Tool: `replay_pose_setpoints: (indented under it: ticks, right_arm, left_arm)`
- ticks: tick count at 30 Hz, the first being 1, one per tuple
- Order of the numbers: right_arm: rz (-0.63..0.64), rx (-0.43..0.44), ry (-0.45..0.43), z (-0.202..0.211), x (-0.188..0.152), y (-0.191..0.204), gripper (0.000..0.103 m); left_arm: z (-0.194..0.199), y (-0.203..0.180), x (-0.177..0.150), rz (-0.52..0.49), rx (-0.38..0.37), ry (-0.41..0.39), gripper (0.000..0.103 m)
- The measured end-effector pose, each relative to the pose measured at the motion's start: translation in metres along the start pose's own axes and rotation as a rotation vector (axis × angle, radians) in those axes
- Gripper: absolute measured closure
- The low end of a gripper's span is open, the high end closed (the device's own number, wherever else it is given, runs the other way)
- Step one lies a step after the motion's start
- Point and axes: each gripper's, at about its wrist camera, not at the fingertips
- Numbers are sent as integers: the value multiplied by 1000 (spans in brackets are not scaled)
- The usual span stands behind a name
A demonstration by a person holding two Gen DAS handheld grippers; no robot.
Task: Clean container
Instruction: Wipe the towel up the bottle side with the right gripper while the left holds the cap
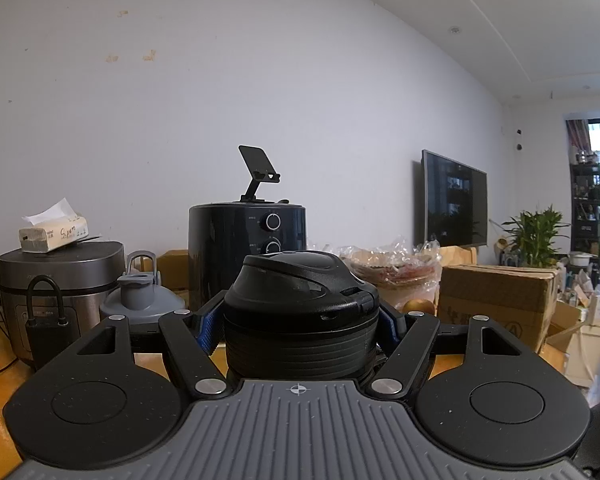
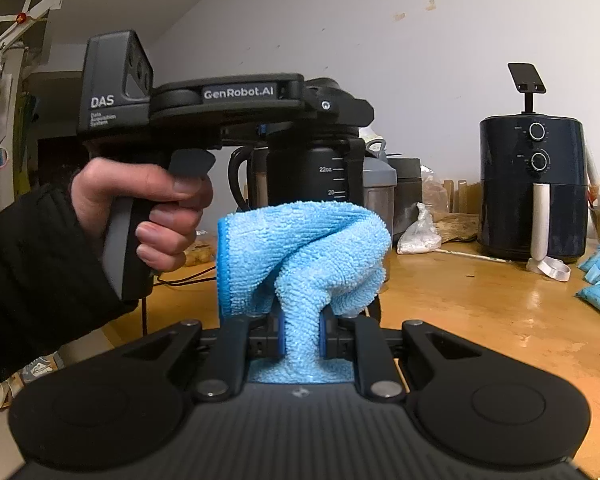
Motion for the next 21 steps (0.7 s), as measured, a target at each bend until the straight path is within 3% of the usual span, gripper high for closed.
replay_pose_setpoints:
  ticks: [13,21]
  right_arm:
    - [-13,-22,-8,-18,10,-7,93]
    - [-18,-50,-63,-10,22,-11,93]
  left_arm:
    - [-1,2,1,2,-3,9,33]
    - [-1,3,1,-7,-9,14,33]
Point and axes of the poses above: each gripper's, at about its wrist camera, not at the fingertips, and z roughly against the way its jaws point, y to its left, x to its top, and after that the axes turned 7 degrees about y, right-handed
